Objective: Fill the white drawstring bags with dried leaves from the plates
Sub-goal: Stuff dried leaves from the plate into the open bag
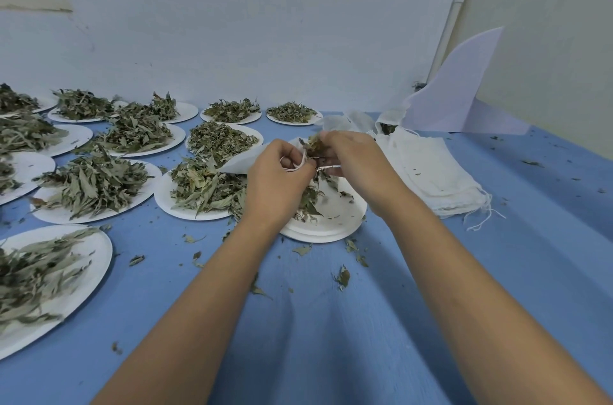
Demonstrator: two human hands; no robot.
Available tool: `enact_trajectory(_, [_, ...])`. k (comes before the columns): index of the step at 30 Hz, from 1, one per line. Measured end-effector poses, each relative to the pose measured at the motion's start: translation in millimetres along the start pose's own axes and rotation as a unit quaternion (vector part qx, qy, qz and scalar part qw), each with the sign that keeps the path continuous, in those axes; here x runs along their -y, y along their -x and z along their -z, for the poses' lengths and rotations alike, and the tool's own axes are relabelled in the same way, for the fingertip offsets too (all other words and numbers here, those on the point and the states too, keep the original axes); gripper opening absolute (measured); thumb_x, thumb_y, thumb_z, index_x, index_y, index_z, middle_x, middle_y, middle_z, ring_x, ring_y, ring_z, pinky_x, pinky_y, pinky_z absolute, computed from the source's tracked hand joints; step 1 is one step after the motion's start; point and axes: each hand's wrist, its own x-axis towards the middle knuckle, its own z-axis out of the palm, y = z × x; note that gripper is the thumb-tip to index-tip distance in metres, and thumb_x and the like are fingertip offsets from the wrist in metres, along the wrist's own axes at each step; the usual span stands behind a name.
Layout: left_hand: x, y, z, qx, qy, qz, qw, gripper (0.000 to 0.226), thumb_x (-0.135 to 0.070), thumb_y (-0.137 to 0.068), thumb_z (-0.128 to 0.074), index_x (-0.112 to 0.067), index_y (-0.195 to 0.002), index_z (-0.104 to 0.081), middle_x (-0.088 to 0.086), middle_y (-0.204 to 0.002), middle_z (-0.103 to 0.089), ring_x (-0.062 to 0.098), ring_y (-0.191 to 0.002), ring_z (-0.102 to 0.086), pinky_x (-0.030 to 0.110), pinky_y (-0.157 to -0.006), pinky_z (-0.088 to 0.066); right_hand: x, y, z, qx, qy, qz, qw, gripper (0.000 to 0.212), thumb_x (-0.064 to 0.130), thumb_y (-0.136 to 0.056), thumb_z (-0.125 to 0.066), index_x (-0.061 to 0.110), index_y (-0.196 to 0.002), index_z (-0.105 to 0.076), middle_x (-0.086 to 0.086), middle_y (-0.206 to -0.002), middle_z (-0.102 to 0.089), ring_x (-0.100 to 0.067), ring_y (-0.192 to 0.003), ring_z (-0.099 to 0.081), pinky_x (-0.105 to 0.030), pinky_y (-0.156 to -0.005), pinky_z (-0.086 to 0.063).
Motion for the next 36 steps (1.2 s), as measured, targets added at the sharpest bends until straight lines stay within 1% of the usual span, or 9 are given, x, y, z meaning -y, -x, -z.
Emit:
enact_trajectory(6, [-1, 0, 0, -0.008, -0.005, 0.000, 1.000, 0.021, -0.017, -0.084, -0.065, -0.021, -0.072, -0.047, -0.010, -0.063, -0.043, 0.000, -0.046, -0.038, 0.012, -0.045, -0.031, -7, -1, -1, -0.015, -0.041, 0.016, 0.999, 0.038, 0.032, -0.092, -0.058, -0.005, -0.088, -0.066, -0.010, -0.081, -0.059, -0.014, -0.075, -0.060, -0.023, -0.068, -0.054])
enact_trajectory(9, [-3, 1, 0, -0.013, -0.006, -0.003, 1.000, 0.021, -0.016, -0.082, -0.066, -0.021, -0.072, -0.048, -0.010, -0.061, -0.043, -0.001, -0.045, -0.038, 0.010, -0.044, -0.030, -8, 0, -2, -0.029, -0.054, 0.021, 0.998, 0.017, 0.021, -0.091, -0.061, 0.013, -0.079, -0.071, -0.002, -0.079, -0.068, -0.012, -0.074, -0.063, -0.024, -0.070, -0.054])
enact_trajectory(12, [-4, 0, 0, -0.026, -0.010, 0.000, 1.000, 0.022, -0.015, -0.080, -0.065, -0.022, -0.070, -0.047, -0.009, -0.061, -0.043, 0.001, -0.045, -0.038, 0.011, -0.043, -0.030, -10, 0, -2, -0.045, -0.056, 0.023, 0.997, 0.011, 0.015, -0.087, -0.065, 0.014, -0.081, -0.074, -0.003, -0.079, -0.071, -0.012, -0.074, -0.065, -0.030, -0.078, -0.057])
enact_trajectory(16, [-4, 1, 0, -0.016, 0.010, -0.008, 1.000, 0.021, -0.014, -0.079, -0.065, -0.021, -0.070, -0.047, -0.009, -0.062, -0.042, 0.002, -0.046, -0.035, 0.014, -0.044, -0.030, -10, 2, -4, -0.089, -0.011, 0.066, 0.994, 0.008, 0.013, -0.081, -0.071, 0.019, -0.083, -0.076, 0.013, -0.072, -0.069, 0.001, -0.069, -0.064, -0.015, -0.072, -0.051])
enact_trajectory(20, [-6, -1, 2, 0.008, 0.039, -0.007, 0.999, 0.020, -0.015, -0.079, -0.067, -0.020, -0.071, -0.049, -0.014, -0.057, -0.048, 0.005, -0.054, -0.041, 0.033, -0.060, -0.047, -8, 3, -4, -0.140, 0.000, 0.077, 0.987, 0.011, 0.013, -0.076, -0.075, 0.022, -0.075, -0.070, 0.013, -0.067, -0.066, 0.001, -0.067, -0.062, -0.013, -0.065, -0.049])
enact_trajectory(24, [-6, -2, 4, 0.028, 0.092, 0.033, 0.995, 0.015, -0.013, -0.081, -0.064, -0.018, -0.076, -0.051, -0.006, -0.067, -0.054, 0.026, -0.071, -0.058, 0.050, -0.079, -0.053, -7, 6, -6, -0.160, 0.014, 0.088, 0.983, 0.014, 0.013, -0.075, -0.076, 0.022, -0.072, -0.066, 0.014, -0.068, -0.065, 0.000, -0.067, -0.061, -0.008, -0.059, -0.044])
enact_trajectory(29, [-10, -7, 2, 0.004, 0.295, 0.152, 0.943, 0.019, -0.012, -0.091, -0.050, -0.011, -0.072, -0.048, 0.005, -0.076, -0.055, 0.018, -0.075, -0.060, 0.033, -0.067, -0.058, -5, 8, -10, -0.138, 0.021, 0.104, 0.985, 0.014, 0.014, -0.077, -0.076, 0.022, -0.070, -0.067, 0.015, -0.067, -0.065, 0.001, -0.065, -0.062, -0.007, -0.059, -0.044])
enact_trajectory(32, [-6, -7, 1, -0.003, 0.255, 0.135, 0.957, 0.027, -0.028, -0.090, -0.063, -0.013, -0.073, -0.047, 0.012, -0.085, -0.053, 0.018, -0.082, -0.064, 0.030, -0.067, -0.058, -3, 8, -12, -0.121, 0.023, 0.102, 0.987, 0.007, 0.016, -0.080, -0.071, 0.021, -0.075, -0.071, 0.016, -0.068, -0.066, 0.003, -0.068, -0.062, -0.005, -0.059, -0.043])
enact_trajectory(36, [-3, -8, 4, -0.003, 0.267, 0.123, 0.956, 0.028, -0.013, -0.084, -0.071, -0.013, -0.074, -0.044, 0.008, -0.084, -0.054, 0.013, -0.065, -0.065, 0.022, -0.062, -0.055, -2, 7, -10, -0.069, -0.052, 0.049, 0.995, 0.021, 0.007, -0.079, -0.062, 0.021, -0.089, -0.074, 0.008, -0.082, -0.072, -0.004, -0.080, -0.066, -0.016, -0.068, -0.048])
